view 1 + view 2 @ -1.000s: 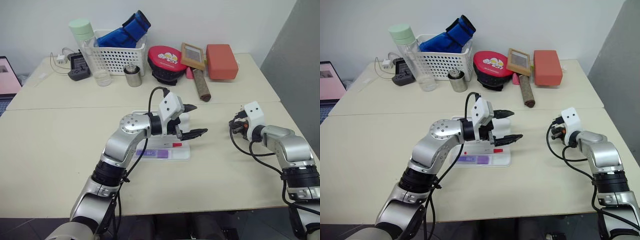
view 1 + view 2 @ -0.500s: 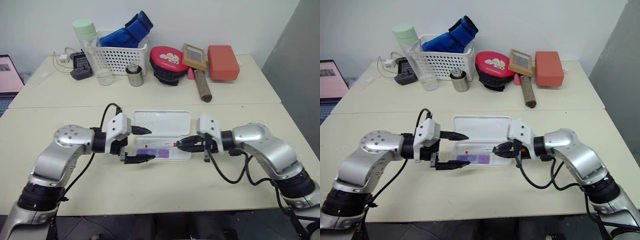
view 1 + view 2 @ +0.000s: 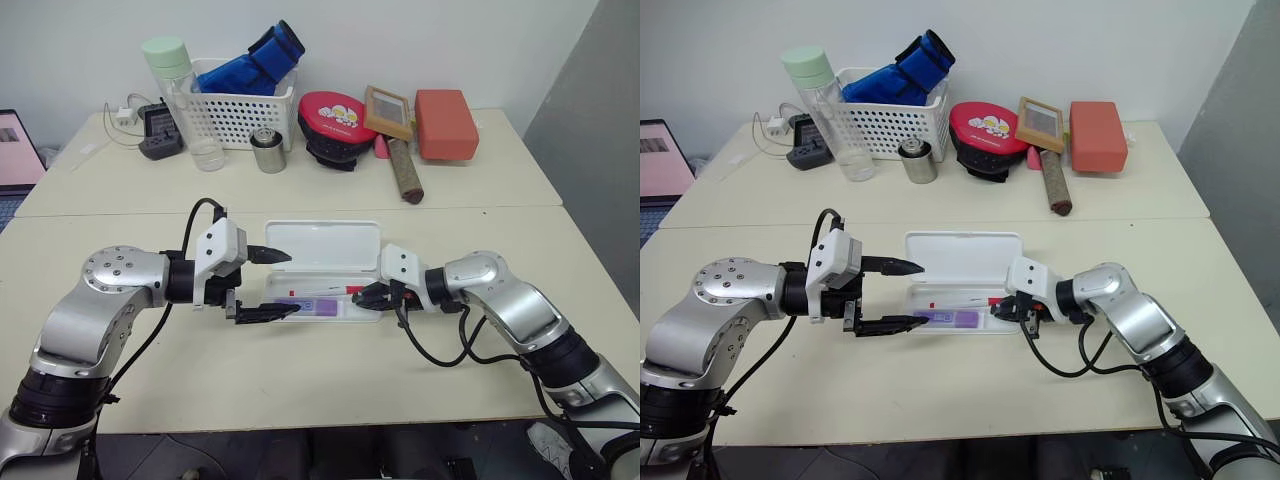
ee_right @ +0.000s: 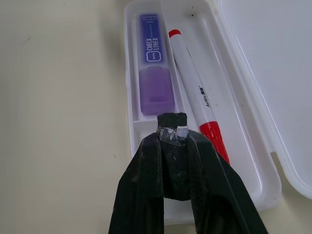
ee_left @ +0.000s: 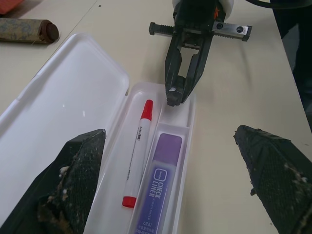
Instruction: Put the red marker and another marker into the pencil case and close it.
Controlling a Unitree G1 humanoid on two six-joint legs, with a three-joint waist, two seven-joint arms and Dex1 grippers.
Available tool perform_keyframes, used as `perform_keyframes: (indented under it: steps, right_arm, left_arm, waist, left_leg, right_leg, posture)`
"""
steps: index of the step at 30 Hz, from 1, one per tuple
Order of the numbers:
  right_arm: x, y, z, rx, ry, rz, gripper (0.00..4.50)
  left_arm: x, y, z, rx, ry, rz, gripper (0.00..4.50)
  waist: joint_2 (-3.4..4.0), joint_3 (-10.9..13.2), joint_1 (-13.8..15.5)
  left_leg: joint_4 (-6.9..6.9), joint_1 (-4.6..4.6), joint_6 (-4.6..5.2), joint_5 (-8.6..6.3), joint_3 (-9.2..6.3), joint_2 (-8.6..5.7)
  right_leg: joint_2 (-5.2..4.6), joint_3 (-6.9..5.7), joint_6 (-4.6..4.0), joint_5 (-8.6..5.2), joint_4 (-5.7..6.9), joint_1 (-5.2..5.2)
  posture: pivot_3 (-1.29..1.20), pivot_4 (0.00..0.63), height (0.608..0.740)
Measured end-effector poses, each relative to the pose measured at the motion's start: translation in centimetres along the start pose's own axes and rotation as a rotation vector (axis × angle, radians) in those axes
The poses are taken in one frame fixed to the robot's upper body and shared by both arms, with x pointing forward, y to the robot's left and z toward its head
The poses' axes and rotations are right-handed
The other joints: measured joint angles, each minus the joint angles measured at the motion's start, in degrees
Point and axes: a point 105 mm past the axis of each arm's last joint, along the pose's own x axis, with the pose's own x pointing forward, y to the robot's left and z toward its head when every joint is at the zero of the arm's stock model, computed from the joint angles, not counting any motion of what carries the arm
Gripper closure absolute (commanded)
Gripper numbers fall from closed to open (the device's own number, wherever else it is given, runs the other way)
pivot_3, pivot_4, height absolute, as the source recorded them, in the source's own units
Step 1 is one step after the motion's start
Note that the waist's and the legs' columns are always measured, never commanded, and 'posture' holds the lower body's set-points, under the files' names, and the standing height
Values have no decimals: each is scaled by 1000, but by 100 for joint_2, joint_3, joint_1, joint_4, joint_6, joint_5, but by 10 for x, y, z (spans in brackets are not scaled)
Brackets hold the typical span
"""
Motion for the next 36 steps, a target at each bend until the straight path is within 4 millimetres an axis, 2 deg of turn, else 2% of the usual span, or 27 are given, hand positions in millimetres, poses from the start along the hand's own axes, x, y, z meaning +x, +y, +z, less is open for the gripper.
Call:
perform_keyframes:
  steps: [2,4,5,6,11,13,14,15,19,25,30,33,35,36]
  right_arm:
    - [1,1,1,0,-4,6,4159]
    - [2,2,2,0,-11,11,3472]
    - [3,2,3,0,-13,13,3361]
    - [3,2,3,0,-14,15,3020]
    - [4,4,3,-1,-16,28,1887]
    - [4,4,3,-2,-15,29,1365]
    - [4,4,3,-3,-12,28,961]
    - [4,4,3,-3,-12,28,906]
    - [4,4,3,-2,-11,32,70]
    - [-3,3,7,8,-30,35,70]
    - [-14,-2,23,12,-91,27,70]
    - [-30,-12,55,29,-227,17,70]
    - [-45,-27,87,24,-350,-18,70]
    - [-51,-33,96,22,-384,-39,439]
  left_arm:
    - [1,-1,1,5,0,1,0]
    - [1,-1,1,-2,1,3,0]
    - [1,-1,1,-3,1,4,0]
    - [1,-1,1,-4,1,4,0]
    - [1,-1,1,-4,1,4,0]
    - [1,-1,1,-5,1,4,0]
    - [1,-1,1,-6,1,4,0]
    - [1,-1,1,-6,1,5,0]
    - [1,-1,1,-10,0,3,0]
    - [2,-3,0,-32,-6,-7,0]
    - [2,-5,-1,-40,-9,-12,0]
    - [3,-10,-4,-55,0,-17,0]
    - [5,-16,-9,-80,9,-23,0]
    - [5,-19,-11,-88,12,-28,0]
  waist:
    - [0,0,0]
    - [0,0,0]
    - [0,0,0]
    - [0,0,-1]
    - [0,0,-1]
    - [0,0,-1]
    - [0,0,0]
    - [0,0,0]
    - [0,0,-1]
    - [0,0,0]
    - [0,0,1]
    - [3,2,-17]
    - [4,2,-34]
    - [4,2,-32]
  left_leg:
    - [0,0,0,0,0,0]
    - [0,0,0,0,-1,0]
    - [0,0,0,0,-1,0]
    - [0,0,0,0,-1,0]
    - [0,1,0,0,-1,0]
    - [0,0,0,0,-1,0]
    - [0,0,0,0,-1,0]
    - [0,0,0,0,-1,0]
    - [0,0,0,0,-1,0]
    - [0,0,0,0,-1,0]
    - [0,1,0,0,-2,1]
    - [0,1,0,0,-1,2]
    - [-3,9,0,0,5,3]
    - [-4,8,0,0,0,4]
  right_leg:
    - [0,0,0,0,0,0]
    - [0,0,0,0,1,0]
    - [0,0,0,0,1,0]
    - [0,0,0,0,1,0]
    - [0,-1,0,0,1,0]
    - [0,0,0,0,1,0]
    - [0,0,0,0,1,0]
    - [0,0,0,0,1,0]
    - [0,0,0,0,1,0]
    - [0,0,0,0,1,0]
    - [0,0,0,0,1,1]
    - [0,3,-1,0,2,-1]
    - [1,10,-1,1,6,0]
    - [2,6,-1,1,5,1]
  posture:
    - [0,150,740]
    - [0,150,740]
    - [0,150,740]
    - [0,150,740]
    - [0,150,740]
    - [0,150,740]
    - [0,150,740]
    - [0,150,740]
    - [0,150,740]
    - [0,150,740]
    - [0,150,740]
    - [0,150,740]
    - [0,150,740]
    - [0,150,740]
